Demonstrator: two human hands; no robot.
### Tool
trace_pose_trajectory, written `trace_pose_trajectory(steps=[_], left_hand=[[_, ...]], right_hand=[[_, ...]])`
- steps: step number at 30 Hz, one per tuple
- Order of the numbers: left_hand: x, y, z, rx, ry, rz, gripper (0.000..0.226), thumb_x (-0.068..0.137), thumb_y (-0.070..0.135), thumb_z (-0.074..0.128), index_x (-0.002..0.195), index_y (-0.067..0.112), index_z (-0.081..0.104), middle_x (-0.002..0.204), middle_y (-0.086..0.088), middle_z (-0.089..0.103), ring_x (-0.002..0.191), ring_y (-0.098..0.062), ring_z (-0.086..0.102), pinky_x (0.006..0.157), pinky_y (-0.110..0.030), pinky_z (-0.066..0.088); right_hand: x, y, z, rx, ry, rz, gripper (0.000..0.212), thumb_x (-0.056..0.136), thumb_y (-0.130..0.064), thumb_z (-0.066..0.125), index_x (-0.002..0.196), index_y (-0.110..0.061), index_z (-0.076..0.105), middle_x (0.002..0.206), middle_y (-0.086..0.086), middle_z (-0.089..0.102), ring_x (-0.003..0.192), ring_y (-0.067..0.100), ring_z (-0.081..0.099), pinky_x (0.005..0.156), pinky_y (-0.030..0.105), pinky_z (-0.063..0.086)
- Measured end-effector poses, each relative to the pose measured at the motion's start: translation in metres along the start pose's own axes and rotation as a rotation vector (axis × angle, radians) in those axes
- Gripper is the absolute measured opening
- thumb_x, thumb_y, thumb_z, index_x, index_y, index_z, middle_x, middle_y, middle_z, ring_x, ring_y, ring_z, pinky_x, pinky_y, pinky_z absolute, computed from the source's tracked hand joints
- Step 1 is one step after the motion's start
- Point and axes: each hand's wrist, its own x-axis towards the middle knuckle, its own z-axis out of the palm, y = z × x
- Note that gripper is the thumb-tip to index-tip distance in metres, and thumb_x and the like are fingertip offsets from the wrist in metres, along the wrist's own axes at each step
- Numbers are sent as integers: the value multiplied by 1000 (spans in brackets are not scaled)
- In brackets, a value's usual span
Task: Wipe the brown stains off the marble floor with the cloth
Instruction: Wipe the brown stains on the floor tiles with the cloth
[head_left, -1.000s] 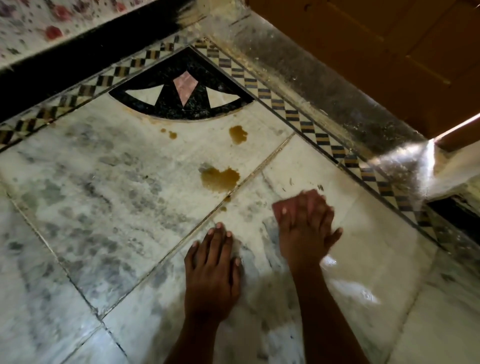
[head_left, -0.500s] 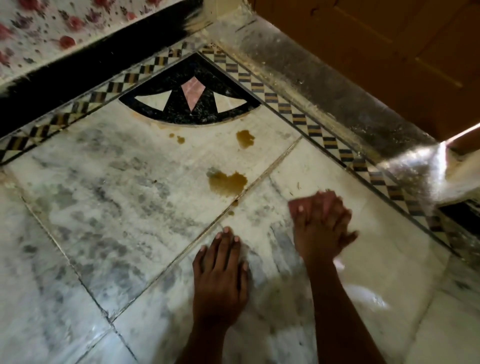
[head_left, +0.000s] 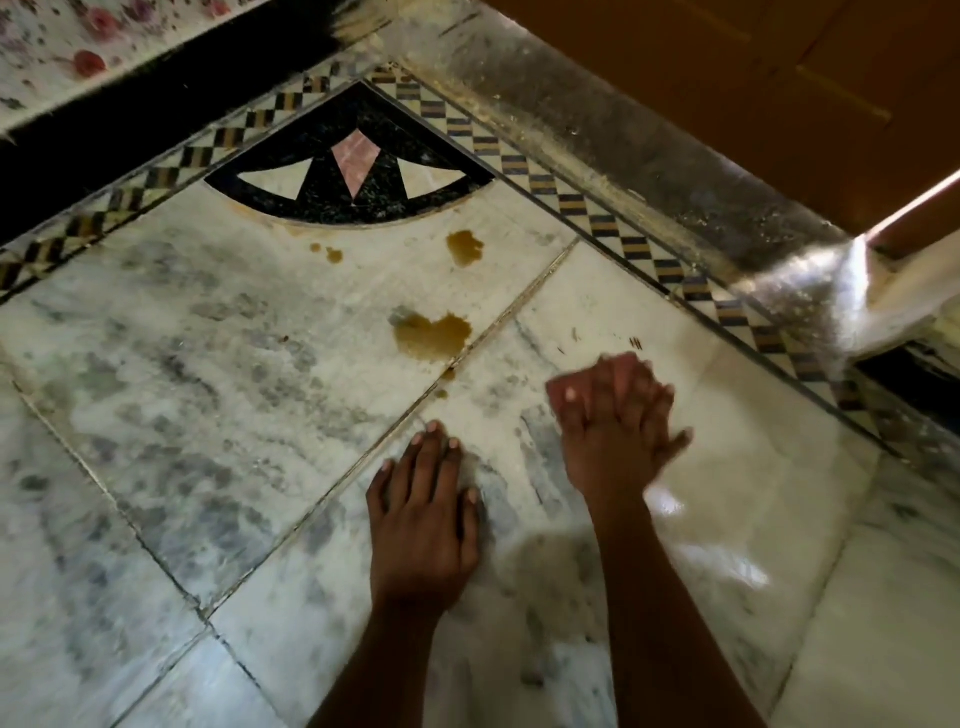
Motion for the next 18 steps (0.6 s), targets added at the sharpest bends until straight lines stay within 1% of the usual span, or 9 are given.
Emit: trace_pose_trajectory(steps=[2,5,7,9,10,12,15,16,18], left_hand=[[-1,0,2,-13,2,-6,57,101,40,52,154,19,53,170,-4,40,155,-24,40,123,-51,30],[-3,1,0,-16,36,-25,59,101,40,49,153,15,54,168,-8,43,152,-28,44,124,-52,32],[-4,1,-1,-4,63,-134,64,99,42,43,155,11,52,167,-12,44,151,-31,46,123,-53,33],[-7,-2,-6,-44,95,-200,65,99,37,42,158,9,47,168,-12,42,152,-33,45,121,-54,36],[-7,-8,-7,-102,118,-188,64,99,32,45,158,8,46,168,-12,41,152,-33,44,120,-54,39],[2,-27,-12,-169,165,-158,64,96,26,52,157,7,47,167,-14,41,153,-34,42,119,-54,41],[19,-73,-24,-96,150,-186,66,94,32,52,156,8,48,166,-15,43,152,-37,41,118,-56,40],[27,-88,-27,-63,127,-180,67,94,34,50,156,9,47,166,-15,43,152,-37,41,118,-57,40],[38,-111,-29,5,103,-175,67,96,41,44,156,9,48,166,-14,43,152,-37,42,116,-57,41]], right_hand=[[26,-38,0,27,-45,-45,70,106,-69,17,165,-45,-12,177,7,-21,161,38,-21,125,70,-9],[16,-73,6,-32,-84,-296,70,107,-65,21,167,-43,-7,177,4,-22,161,36,-23,127,66,-11],[-15,-64,17,-83,-58,-476,68,106,-65,22,167,-45,2,178,-1,-16,163,33,-19,127,66,-11],[-42,-40,21,-86,-19,-552,67,103,-67,23,166,-49,9,179,-7,-8,165,28,-12,126,66,-12],[-47,-32,21,-77,6,-497,67,102,-67,22,166,-51,10,179,-8,-4,165,28,-9,126,65,-12],[-41,-31,19,-48,52,-297,68,102,-65,21,167,-47,11,180,-3,0,165,31,-6,126,66,-11],[-22,-75,24,79,54,2,71,107,-61,22,169,-33,3,178,9,-11,163,39,-14,126,68,-9],[-16,-93,27,123,45,33,73,107,-60,22,170,-29,-1,177,12,-15,162,41,-18,126,68,-10],[-14,-120,34,102,13,-69,74,107,-59,20,170,-26,-4,176,13,-19,161,42,-21,125,68,-9]])
